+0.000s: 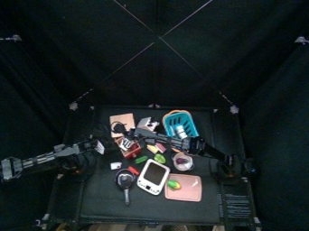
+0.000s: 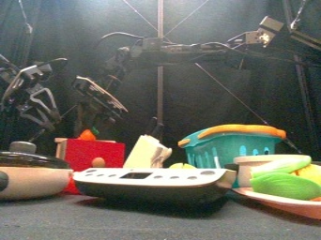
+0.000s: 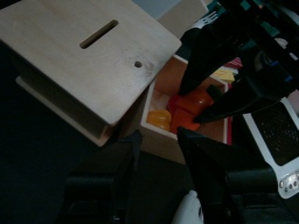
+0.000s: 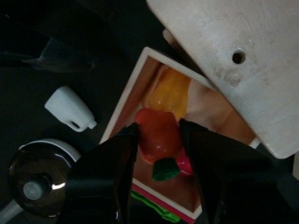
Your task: Place carrot on plate
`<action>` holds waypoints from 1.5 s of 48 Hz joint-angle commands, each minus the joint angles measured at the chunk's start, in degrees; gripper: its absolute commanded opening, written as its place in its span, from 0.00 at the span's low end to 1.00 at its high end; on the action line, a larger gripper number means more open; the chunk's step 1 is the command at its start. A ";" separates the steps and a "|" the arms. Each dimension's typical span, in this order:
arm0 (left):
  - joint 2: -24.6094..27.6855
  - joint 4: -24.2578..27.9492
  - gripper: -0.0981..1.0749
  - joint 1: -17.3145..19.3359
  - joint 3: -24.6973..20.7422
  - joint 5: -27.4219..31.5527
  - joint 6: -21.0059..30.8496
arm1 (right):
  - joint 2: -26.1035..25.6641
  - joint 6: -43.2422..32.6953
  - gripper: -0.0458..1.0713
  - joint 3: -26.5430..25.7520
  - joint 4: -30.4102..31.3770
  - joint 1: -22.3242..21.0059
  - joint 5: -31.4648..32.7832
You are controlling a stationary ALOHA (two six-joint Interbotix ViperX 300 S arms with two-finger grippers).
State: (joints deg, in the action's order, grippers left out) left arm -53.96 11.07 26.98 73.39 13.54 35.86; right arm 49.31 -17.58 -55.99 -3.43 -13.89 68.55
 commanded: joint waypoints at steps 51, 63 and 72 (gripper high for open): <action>0.09 0.26 0.76 0.00 -0.53 1.32 -0.09 | -15.56 -3.78 0.64 -1.32 22.15 9.23 15.38; 0.09 0.26 0.76 0.09 -0.26 1.32 -0.09 | -18.54 -6.77 0.64 -0.97 30.67 12.57 21.97; 0.09 0.70 0.76 0.35 -0.26 1.41 -0.09 | -20.57 -7.56 0.64 0.44 32.96 14.94 23.47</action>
State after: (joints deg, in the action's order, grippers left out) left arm -53.96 11.51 27.07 73.74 15.12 35.86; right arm 33.40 -24.96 -55.46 28.74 -0.09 91.49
